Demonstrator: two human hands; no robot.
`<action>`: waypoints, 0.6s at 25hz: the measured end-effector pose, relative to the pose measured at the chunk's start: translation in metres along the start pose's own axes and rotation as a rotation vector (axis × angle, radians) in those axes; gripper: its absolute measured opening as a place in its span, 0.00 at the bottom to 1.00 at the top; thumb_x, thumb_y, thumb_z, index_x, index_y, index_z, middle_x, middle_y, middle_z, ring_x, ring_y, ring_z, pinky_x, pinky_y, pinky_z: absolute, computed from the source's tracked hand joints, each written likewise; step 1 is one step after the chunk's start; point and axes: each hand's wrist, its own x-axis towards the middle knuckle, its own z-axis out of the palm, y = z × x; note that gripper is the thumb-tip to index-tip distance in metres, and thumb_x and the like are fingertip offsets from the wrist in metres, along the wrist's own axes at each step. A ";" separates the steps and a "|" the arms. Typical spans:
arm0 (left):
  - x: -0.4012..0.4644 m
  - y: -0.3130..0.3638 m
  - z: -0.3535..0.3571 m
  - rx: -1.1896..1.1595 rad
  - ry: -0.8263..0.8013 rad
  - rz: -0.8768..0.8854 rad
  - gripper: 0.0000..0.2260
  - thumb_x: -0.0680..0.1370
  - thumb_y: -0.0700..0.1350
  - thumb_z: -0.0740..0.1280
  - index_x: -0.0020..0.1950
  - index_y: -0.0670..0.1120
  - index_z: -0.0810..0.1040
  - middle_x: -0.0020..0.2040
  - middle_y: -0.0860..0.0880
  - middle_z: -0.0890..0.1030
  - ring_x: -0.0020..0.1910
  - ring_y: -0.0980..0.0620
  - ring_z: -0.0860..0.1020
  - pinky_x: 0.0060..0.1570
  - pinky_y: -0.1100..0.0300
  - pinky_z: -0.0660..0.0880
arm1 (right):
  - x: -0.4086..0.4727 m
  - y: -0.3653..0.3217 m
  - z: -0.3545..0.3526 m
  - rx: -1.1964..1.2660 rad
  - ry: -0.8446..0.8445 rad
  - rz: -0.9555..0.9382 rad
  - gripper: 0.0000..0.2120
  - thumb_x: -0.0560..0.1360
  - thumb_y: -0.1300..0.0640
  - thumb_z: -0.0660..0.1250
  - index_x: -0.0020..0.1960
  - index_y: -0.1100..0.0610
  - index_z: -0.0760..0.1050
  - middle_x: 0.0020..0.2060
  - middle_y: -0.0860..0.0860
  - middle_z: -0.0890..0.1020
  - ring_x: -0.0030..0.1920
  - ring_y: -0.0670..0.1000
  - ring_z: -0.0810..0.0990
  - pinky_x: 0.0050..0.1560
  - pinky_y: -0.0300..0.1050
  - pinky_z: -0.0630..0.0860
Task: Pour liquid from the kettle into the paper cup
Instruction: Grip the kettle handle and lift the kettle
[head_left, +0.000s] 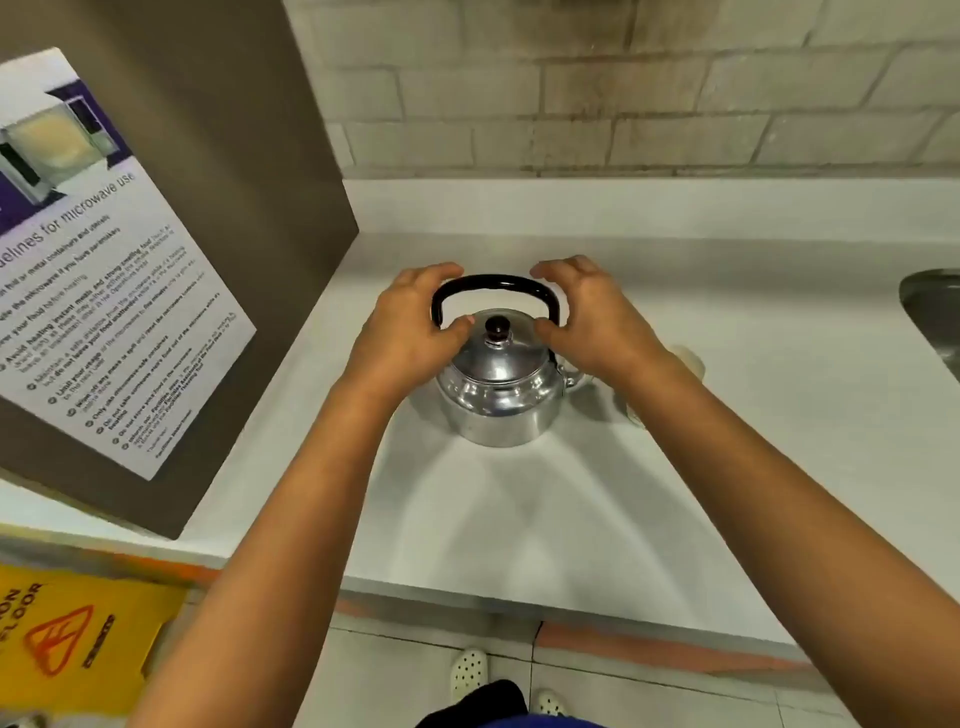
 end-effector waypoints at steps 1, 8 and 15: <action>0.004 -0.003 0.002 0.019 0.002 0.003 0.24 0.72 0.47 0.68 0.68 0.52 0.69 0.66 0.45 0.72 0.60 0.46 0.73 0.53 0.60 0.68 | 0.003 0.001 0.004 -0.005 0.008 0.010 0.23 0.69 0.58 0.68 0.63 0.54 0.68 0.61 0.56 0.73 0.59 0.56 0.73 0.54 0.43 0.69; 0.042 -0.022 0.023 -0.215 -0.153 -0.037 0.15 0.72 0.45 0.68 0.59 0.50 0.77 0.48 0.55 0.77 0.46 0.56 0.77 0.48 0.66 0.72 | 0.020 0.005 0.030 0.038 0.088 0.108 0.17 0.73 0.67 0.60 0.60 0.57 0.71 0.55 0.57 0.78 0.52 0.54 0.76 0.50 0.37 0.68; 0.070 -0.023 0.032 -0.265 -0.223 -0.028 0.11 0.68 0.45 0.72 0.28 0.54 0.74 0.26 0.56 0.73 0.27 0.58 0.71 0.31 0.63 0.69 | 0.022 0.006 0.040 0.101 0.185 0.157 0.16 0.72 0.69 0.61 0.57 0.58 0.74 0.48 0.56 0.78 0.45 0.49 0.74 0.43 0.26 0.66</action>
